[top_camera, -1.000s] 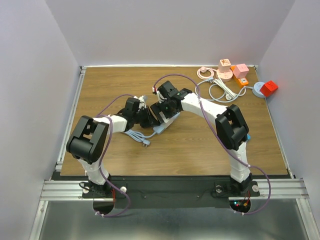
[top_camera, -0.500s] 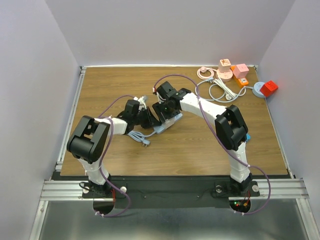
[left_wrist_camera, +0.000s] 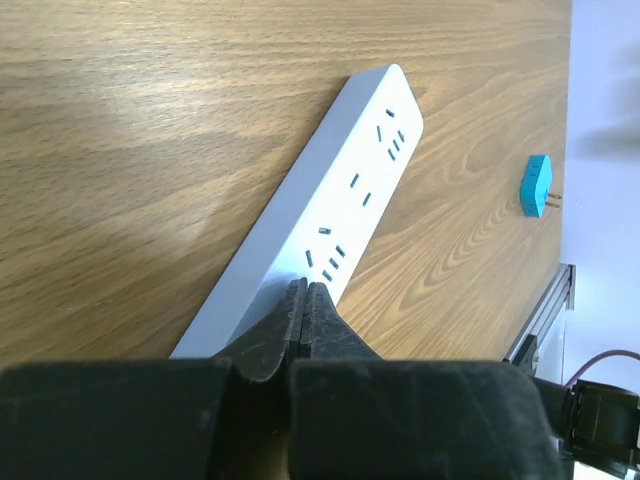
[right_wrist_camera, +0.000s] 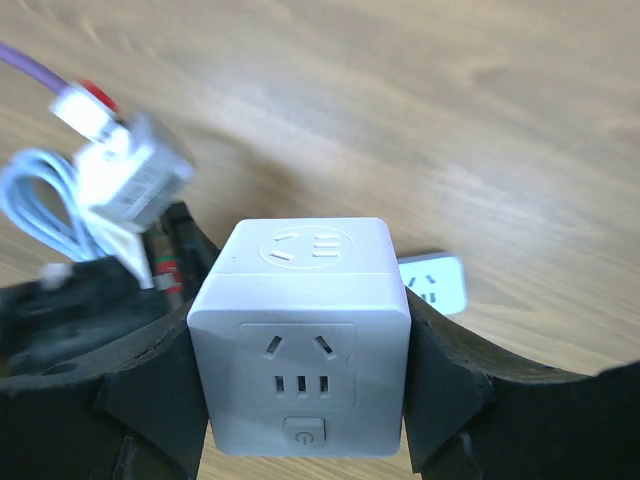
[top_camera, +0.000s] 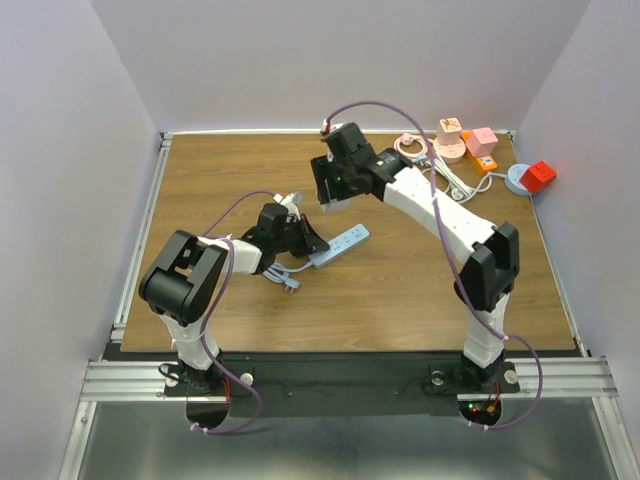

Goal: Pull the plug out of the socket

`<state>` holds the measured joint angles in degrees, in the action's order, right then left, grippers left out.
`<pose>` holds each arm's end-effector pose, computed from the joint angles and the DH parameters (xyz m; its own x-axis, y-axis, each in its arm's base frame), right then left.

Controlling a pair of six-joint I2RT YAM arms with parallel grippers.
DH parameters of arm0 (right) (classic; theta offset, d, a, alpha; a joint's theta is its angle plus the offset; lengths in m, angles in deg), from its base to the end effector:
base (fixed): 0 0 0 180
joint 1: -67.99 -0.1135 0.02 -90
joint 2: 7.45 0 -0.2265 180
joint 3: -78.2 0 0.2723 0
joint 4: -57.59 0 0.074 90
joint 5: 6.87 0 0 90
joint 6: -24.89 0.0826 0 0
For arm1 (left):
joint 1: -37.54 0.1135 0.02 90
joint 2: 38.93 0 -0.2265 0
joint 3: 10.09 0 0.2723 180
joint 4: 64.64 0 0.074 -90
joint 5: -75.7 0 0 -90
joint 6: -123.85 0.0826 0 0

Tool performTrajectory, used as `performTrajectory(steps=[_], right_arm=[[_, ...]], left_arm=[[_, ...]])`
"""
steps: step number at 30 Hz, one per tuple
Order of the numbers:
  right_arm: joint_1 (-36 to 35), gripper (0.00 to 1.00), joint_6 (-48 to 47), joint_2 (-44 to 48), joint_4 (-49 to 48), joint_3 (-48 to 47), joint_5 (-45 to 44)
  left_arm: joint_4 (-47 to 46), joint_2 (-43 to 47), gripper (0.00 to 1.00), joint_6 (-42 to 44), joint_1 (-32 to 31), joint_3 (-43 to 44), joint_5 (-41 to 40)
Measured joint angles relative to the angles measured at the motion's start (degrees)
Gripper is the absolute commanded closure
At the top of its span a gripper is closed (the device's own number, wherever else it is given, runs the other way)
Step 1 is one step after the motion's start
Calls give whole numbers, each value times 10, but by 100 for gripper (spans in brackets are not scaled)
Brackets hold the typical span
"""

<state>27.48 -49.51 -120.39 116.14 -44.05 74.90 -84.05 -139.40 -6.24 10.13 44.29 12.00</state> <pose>0.3716 0.3020 0.2482 -0.7084 -0.2552 -0.6580 -0.3959 0.9155 0.0711 0.3225 -0.2085 0.0736 -0.7970 -0.2370 -0.5555 0.3279 0.6025 -0.7276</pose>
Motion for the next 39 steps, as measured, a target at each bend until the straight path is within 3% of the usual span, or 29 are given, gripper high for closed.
performTrajectory(steps=[5,8,12,15,19,22,26,30,34,39], right_arm=[[6,100,34,57,-3,-16,-72],[33,100,81,99,-4,49,-110],[148,100,144,172,-2,233,-133],[273,99,172,213,19,360,-164],[376,100,192,277,56,439,-200],[412,99,193,312,63,454,-214],[444,100,196,292,59,465,-227],[476,95,211,254,57,495,-239],[559,89,235,243,58,511,-239],[606,88,252,243,57,515,-237]], left_arm=[[-3,0,100,-3,-3,0,-5],[0,4,100,-3,-5,0,-9],[35,22,100,-2,-8,2,-20],[85,46,100,2,-8,6,-25],[163,66,100,16,-8,28,-37],[202,66,100,23,-8,58,-41],[223,72,100,29,-8,92,-40],[236,89,100,31,-8,95,-38],[251,113,100,32,-8,95,-40],[252,146,100,32,-8,92,-42]])
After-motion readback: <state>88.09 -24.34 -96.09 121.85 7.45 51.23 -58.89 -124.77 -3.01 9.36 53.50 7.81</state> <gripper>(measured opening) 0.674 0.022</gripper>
